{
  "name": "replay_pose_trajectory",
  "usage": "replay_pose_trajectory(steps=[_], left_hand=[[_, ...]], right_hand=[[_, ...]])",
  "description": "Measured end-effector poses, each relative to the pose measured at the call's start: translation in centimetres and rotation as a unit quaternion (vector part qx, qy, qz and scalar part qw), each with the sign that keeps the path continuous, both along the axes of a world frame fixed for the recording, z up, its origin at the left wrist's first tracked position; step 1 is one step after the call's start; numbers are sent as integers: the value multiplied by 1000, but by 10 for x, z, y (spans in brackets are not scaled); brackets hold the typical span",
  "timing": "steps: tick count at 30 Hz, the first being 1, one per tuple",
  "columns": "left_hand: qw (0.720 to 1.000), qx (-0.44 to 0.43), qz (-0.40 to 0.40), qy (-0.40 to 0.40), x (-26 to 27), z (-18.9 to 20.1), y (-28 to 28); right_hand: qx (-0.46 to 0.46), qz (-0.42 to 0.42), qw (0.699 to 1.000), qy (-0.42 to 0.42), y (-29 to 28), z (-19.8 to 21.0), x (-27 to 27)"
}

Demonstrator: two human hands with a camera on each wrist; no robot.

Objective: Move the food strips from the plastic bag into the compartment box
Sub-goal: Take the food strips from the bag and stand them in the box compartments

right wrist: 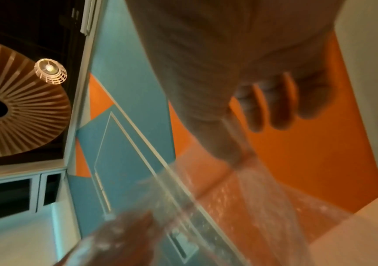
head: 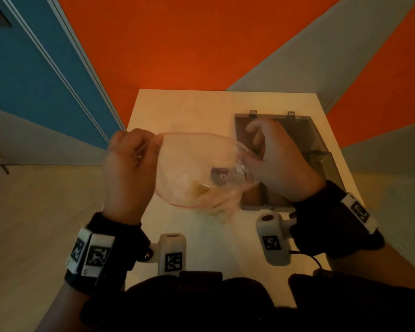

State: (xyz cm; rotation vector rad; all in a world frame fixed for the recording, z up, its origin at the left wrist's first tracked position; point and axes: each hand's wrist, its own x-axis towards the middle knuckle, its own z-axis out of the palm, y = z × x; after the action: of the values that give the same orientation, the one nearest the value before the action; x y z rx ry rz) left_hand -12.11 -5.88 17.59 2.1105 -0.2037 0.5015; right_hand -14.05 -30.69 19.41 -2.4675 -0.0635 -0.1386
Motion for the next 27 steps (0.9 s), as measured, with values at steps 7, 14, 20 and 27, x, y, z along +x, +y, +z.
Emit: replay_pose_trajectory(steps=[7, 14, 20, 27], left_hand=[[971, -202, -57, 113, -23, -16, 3], [884, -339, -123, 298, -12, -47, 14], [632, -631, -131, 430, 7, -71, 28], [699, -460, -192, 512, 6, -58, 11]], right_hand=[[413, -93, 882, 208, 3, -15, -14], [707, -94, 648, 266, 8, -54, -3], [712, -40, 606, 354, -7, -91, 1], [612, -1, 711, 347, -13, -71, 1]])
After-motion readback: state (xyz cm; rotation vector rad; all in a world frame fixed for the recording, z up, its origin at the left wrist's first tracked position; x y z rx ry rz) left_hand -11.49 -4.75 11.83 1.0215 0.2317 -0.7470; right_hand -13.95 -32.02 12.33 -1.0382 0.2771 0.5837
